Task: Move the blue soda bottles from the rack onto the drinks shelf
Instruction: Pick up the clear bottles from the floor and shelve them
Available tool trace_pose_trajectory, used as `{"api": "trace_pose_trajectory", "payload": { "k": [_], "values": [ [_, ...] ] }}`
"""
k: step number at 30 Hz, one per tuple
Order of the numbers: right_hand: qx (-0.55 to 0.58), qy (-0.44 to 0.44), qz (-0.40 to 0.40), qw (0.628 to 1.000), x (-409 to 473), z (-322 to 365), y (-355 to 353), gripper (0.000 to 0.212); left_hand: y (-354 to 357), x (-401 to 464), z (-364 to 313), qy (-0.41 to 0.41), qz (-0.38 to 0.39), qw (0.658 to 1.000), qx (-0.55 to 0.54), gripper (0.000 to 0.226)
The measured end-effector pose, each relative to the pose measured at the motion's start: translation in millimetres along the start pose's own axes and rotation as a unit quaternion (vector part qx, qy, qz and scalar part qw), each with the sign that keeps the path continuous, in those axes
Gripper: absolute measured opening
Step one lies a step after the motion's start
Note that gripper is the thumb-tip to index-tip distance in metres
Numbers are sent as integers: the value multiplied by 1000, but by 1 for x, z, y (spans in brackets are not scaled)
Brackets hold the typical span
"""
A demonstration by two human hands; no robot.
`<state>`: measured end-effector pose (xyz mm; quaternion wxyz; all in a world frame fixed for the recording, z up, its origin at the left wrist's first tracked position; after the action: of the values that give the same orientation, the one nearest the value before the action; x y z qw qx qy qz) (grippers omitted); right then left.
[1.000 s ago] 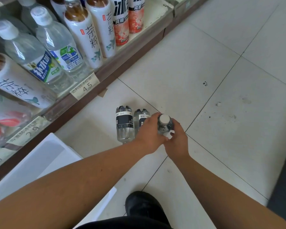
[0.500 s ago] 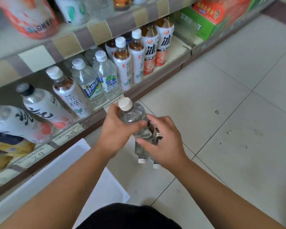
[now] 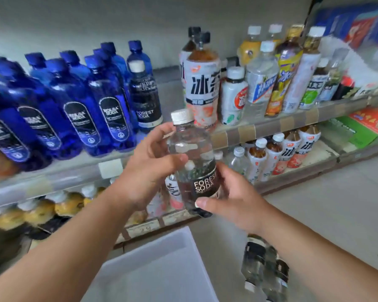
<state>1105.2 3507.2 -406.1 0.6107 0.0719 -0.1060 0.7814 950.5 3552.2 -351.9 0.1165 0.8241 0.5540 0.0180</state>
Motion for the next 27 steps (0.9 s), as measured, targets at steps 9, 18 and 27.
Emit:
{"api": "trace_pose_trajectory", "payload": {
  "k": [9,18,27],
  "values": [
    [-92,-109,-61,988,87,40,28,68,-28,-20,-101,78,-103,945,300,47],
    [-195,-168,-151,954,147,46,10,48,-14,36,-157,153,-240,751,595,89],
    [-214,-153,-121,957,167,29,33,42,-24,57,-159,105,-283,588,750,70]
  ]
}}
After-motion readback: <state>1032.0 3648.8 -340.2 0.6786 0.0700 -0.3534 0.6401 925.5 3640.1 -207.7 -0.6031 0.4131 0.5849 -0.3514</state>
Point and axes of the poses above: each hand's wrist, its own x-axis towards the middle knuckle, its own y-axis out of the palm, z = x × y, the point moved 5 cm from there along x, towards the middle knuckle, and after that the axes turned 11 degrees about -y, right-handed, at the moved point
